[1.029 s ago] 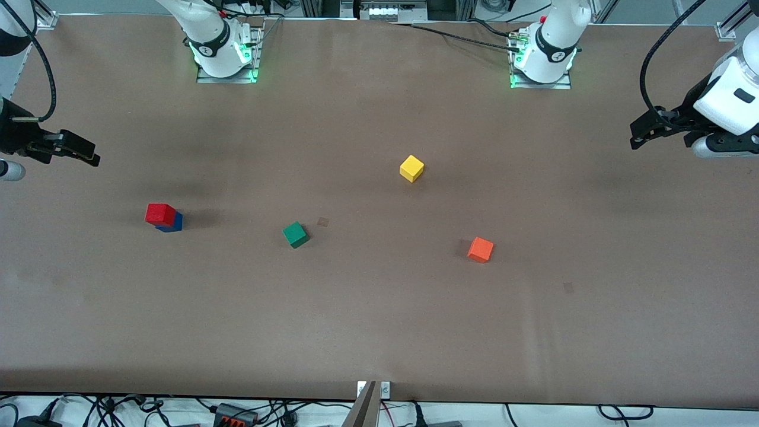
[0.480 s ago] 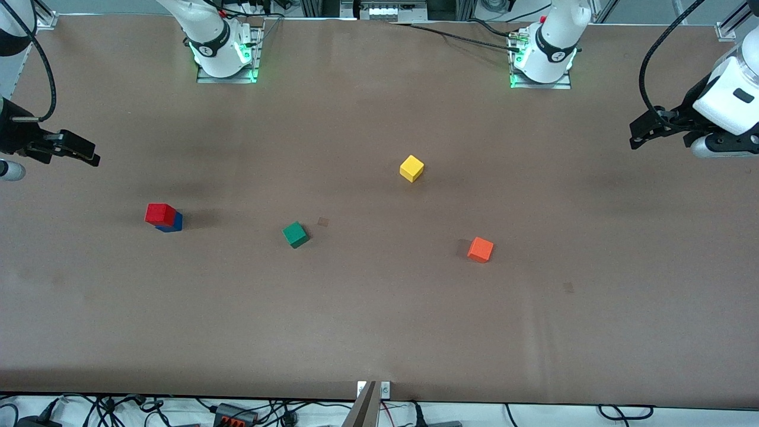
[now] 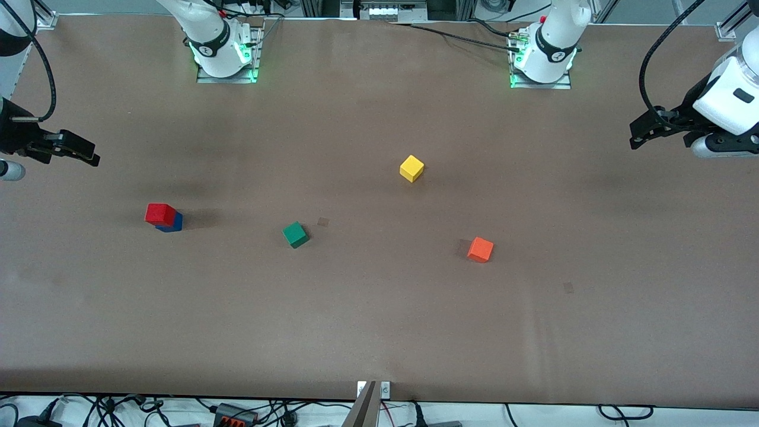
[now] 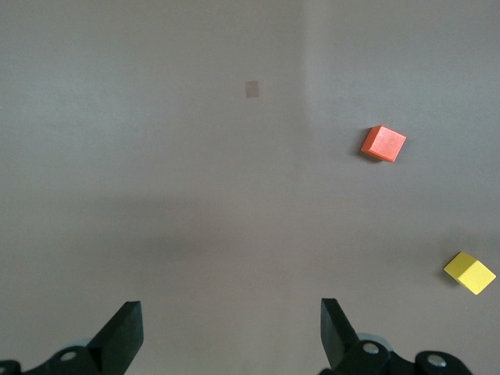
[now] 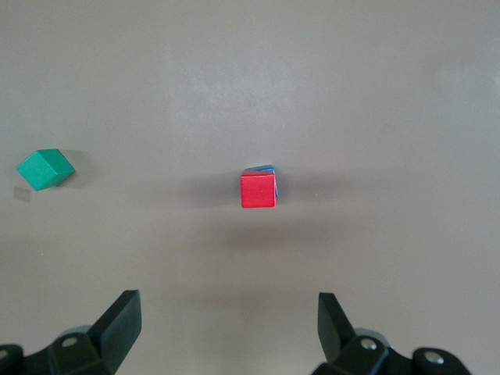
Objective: Pass red block to right arm, stack on blue
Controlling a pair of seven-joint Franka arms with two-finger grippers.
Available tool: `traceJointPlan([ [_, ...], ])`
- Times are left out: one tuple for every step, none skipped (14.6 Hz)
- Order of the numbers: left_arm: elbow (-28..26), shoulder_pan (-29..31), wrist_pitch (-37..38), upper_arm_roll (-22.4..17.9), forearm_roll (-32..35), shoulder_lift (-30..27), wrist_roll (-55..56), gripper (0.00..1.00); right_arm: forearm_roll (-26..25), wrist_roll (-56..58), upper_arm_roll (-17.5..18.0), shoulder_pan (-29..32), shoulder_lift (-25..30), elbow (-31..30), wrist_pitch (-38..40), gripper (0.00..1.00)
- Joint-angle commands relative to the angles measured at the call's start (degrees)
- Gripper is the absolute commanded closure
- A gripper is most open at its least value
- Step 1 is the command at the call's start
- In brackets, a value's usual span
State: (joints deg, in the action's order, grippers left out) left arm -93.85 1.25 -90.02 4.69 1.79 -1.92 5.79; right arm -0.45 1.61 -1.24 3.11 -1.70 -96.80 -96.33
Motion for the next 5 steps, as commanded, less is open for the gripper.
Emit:
traceJointPlan([
  [1.91, 0.07, 0.99, 0.15, 1.20, 0.77, -0.96, 0.00, -0.52, 0.85, 0.89, 1.02, 1.17, -0.67, 0.35, 0.00],
  [1.91, 0.07, 0.99, 0.15, 1.20, 0.86, -0.96, 0.00, -0.52, 0.85, 0.89, 1.02, 1.17, -0.67, 0.35, 0.00],
  [1.91, 0.07, 0.99, 0.06, 1.20, 0.77, -0.96, 0.00, -0.52, 0.85, 0.89, 1.11, 1.17, -0.76, 0.35, 0.00],
  [1.91, 0.16, 0.81, -0.03, 1.20, 0.86, -0.96, 0.00, -0.52, 0.76, 0.89, 1.11, 1.17, -0.76, 0.35, 0.00],
  [1.91, 0.07, 0.73, -0.12, 1.11, 0.95, -0.96, 0.00, -0.52, 0.76, 0.89, 1.11, 1.17, -0.76, 0.44, 0.00],
])
